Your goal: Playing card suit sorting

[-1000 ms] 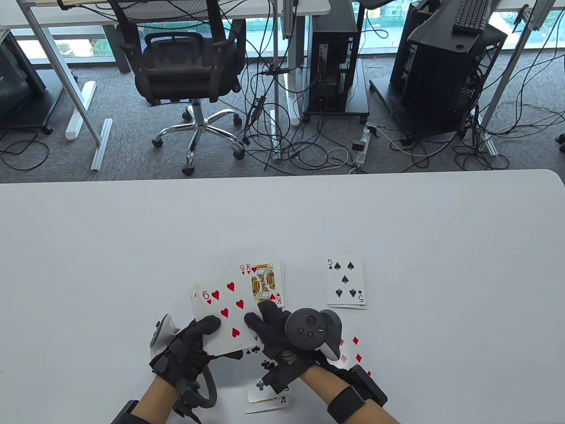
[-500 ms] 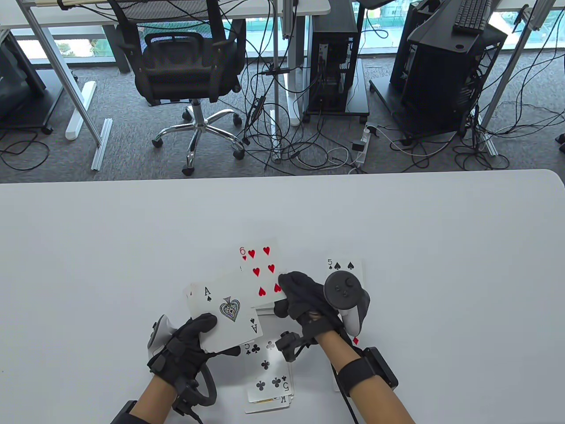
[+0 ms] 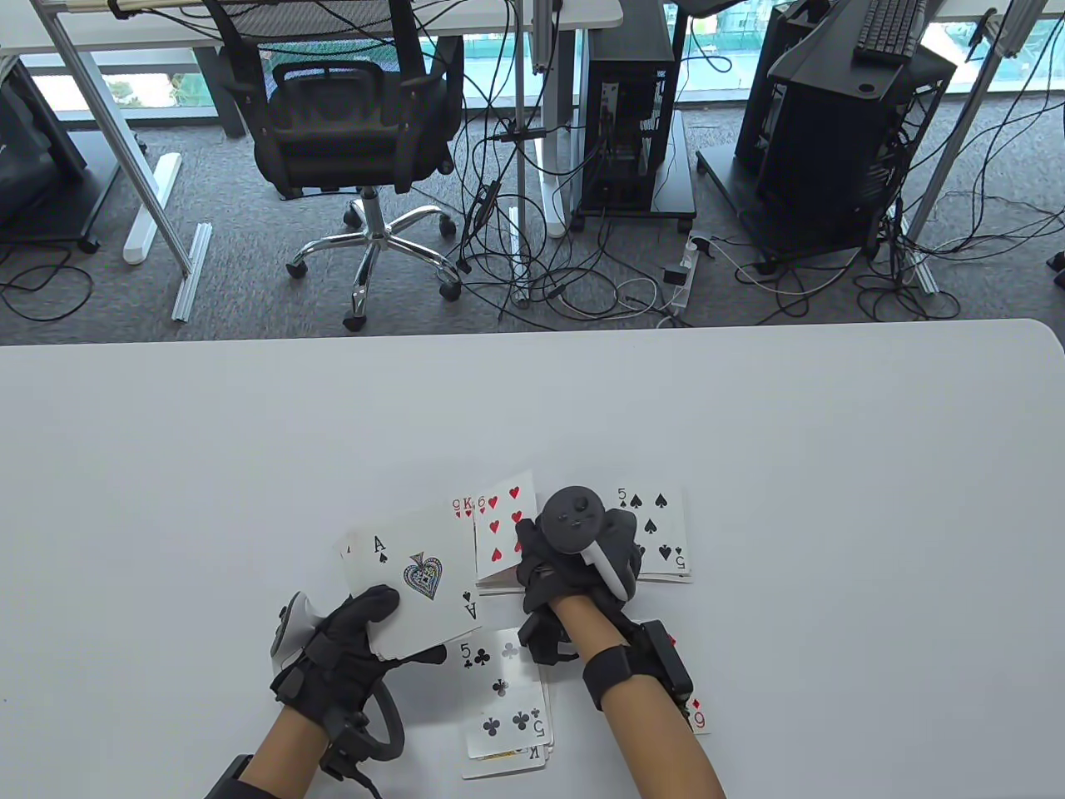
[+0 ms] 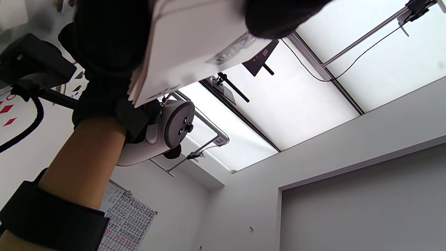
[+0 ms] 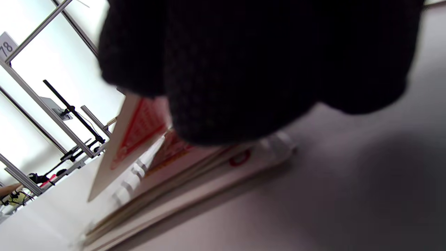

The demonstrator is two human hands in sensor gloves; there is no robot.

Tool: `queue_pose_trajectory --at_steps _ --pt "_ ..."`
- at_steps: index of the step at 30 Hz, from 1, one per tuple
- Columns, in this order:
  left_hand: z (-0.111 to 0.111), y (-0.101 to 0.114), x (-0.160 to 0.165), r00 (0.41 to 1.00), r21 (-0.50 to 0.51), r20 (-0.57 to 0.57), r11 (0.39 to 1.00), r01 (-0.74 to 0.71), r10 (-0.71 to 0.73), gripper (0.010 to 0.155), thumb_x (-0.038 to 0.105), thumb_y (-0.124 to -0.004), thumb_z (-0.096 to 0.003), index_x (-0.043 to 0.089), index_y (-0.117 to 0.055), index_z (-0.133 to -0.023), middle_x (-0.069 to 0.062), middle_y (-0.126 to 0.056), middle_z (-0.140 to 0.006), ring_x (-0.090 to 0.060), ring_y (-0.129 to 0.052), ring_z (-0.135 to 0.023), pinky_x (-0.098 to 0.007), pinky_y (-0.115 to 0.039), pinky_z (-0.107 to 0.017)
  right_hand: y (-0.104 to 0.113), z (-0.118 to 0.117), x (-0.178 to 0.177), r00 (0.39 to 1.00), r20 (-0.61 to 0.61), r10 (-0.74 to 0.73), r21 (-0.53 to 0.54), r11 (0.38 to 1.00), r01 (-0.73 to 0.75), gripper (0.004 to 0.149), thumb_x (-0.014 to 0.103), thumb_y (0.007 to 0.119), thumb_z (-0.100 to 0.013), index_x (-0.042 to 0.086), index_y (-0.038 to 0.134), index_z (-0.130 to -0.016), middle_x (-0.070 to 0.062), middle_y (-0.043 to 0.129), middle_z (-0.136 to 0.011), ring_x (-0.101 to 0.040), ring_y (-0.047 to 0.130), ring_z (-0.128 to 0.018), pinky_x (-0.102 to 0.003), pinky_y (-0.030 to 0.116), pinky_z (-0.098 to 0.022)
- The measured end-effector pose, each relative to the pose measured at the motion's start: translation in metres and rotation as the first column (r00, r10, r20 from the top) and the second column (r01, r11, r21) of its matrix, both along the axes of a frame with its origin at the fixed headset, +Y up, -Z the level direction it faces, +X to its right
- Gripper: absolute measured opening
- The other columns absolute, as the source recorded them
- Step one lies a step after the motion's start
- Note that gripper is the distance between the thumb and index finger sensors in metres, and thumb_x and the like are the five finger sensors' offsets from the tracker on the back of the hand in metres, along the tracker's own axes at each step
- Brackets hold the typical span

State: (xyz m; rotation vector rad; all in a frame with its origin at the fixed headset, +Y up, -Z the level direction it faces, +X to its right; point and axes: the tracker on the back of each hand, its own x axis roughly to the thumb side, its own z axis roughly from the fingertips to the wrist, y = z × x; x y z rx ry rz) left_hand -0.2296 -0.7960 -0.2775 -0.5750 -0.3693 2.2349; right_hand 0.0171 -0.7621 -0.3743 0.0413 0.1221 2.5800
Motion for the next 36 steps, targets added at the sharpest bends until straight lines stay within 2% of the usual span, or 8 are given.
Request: queue_pose_trajectory --at_steps 2,6,10,16,21,25,31,36 --pt "0.000 0.000 0.000 1.000 0.000 0.001 1.000 -0.001 0.001 0.056 0.039 -0.065 -0.0646 0.024 -0.037 -0.112 -0.007 -0.055 -0.113 -0.040 -0.074 -0.093 -0.047 -0.083 -0.054 -0.001 -0.002 -0.009 0.989 -0.035 0.146 -0.009 0.989 -0.146 0.049 0.025 0.064 -0.056 -0.020 0.072 -0.074 0.000 0.094 -0.025 -0.018 0.097 -0.008 -0.039 0.089 -0.019" --pt "0.000 0.000 0.000 1.000 -0.004 0.004 1.000 -0.002 0.002 0.056 0.039 -0.064 -0.0646 0.024 -0.037 -0.112 -0.007 -0.054 -0.113 -0.040 -0.074 -0.094 -0.047 -0.083 -0.054 -0.006 -0.003 -0.021 0.920 -0.089 0.382 -0.029 0.922 -0.385 0.053 0.029 0.064 -0.056 -0.020 0.073 -0.074 0.000 0.094 -0.025 -0.018 0.096 -0.008 -0.039 0.089 -0.019" --pt "0.000 0.001 0.000 1.000 -0.003 0.004 1.000 0.000 0.000 0.056 0.039 -0.065 -0.0646 0.024 -0.037 -0.112 -0.007 -0.054 -0.113 -0.040 -0.074 -0.093 -0.047 -0.083 -0.054 -0.010 -0.002 -0.029 0.864 -0.120 0.490 -0.009 0.869 -0.494 0.055 0.032 0.065 -0.056 -0.020 0.072 -0.074 0.000 0.093 -0.025 -0.019 0.096 -0.009 -0.040 0.088 -0.019" --pt "0.001 0.001 0.000 1.000 -0.007 0.006 1.000 0.001 -0.001 0.056 0.039 -0.065 -0.0646 0.024 -0.037 -0.111 -0.007 -0.054 -0.113 -0.040 -0.074 -0.093 -0.047 -0.083 -0.054 -0.011 0.000 -0.034 0.838 -0.143 0.527 -0.006 0.846 -0.534 0.060 0.036 0.065 -0.056 -0.021 0.071 -0.076 -0.001 0.093 -0.027 -0.021 0.095 -0.011 -0.042 0.088 -0.022" --pt "0.001 0.001 0.000 1.000 -0.003 0.005 1.000 0.000 0.000 0.056 0.039 -0.065 -0.0647 0.024 -0.037 -0.112 -0.007 -0.054 -0.113 -0.040 -0.074 -0.093 -0.047 -0.083 -0.054 -0.006 0.003 -0.027 0.870 -0.145 0.472 0.018 0.880 -0.475 0.062 0.037 0.064 -0.056 -0.021 0.069 -0.079 -0.004 0.093 -0.030 -0.024 0.096 -0.015 -0.045 0.086 -0.024" --pt "0.001 0.001 0.000 1.000 -0.007 0.007 1.000 0.003 -0.003 0.056 0.039 -0.065 -0.0646 0.024 -0.037 -0.112 -0.007 -0.055 -0.113 -0.040 -0.074 -0.093 -0.047 -0.083 -0.054 0.007 0.010 -0.016 0.921 -0.133 0.367 0.088 0.929 -0.358 0.061 0.036 0.063 -0.057 -0.020 0.068 -0.081 -0.006 0.094 -0.033 -0.026 0.096 -0.016 -0.047 0.085 -0.026" --pt "0.001 0.000 0.001 1.000 -0.011 0.016 1.000 0.012 -0.012 0.056 0.039 -0.065 -0.0646 0.023 -0.037 -0.111 -0.007 -0.055 -0.113 -0.040 -0.074 -0.093 -0.047 -0.082 -0.054 0.029 0.041 0.003 0.971 -0.184 0.155 0.276 0.956 -0.100 0.060 0.034 0.062 -0.057 -0.021 0.069 -0.080 -0.009 0.094 -0.036 -0.029 0.097 -0.019 -0.049 0.085 -0.029" --pt "0.003 -0.001 0.003 0.999 -0.021 0.029 1.000 0.020 -0.019 0.056 0.038 -0.065 -0.0645 0.023 -0.038 -0.111 -0.008 -0.055 -0.113 -0.041 -0.073 -0.093 -0.048 -0.082 -0.054 0.031 0.071 0.014 0.968 -0.252 0.003 0.336 0.938 0.085 0.060 0.035 0.060 -0.058 -0.021 0.069 -0.080 -0.010 0.095 -0.039 -0.031 0.097 -0.023 -0.051 0.084 -0.031"
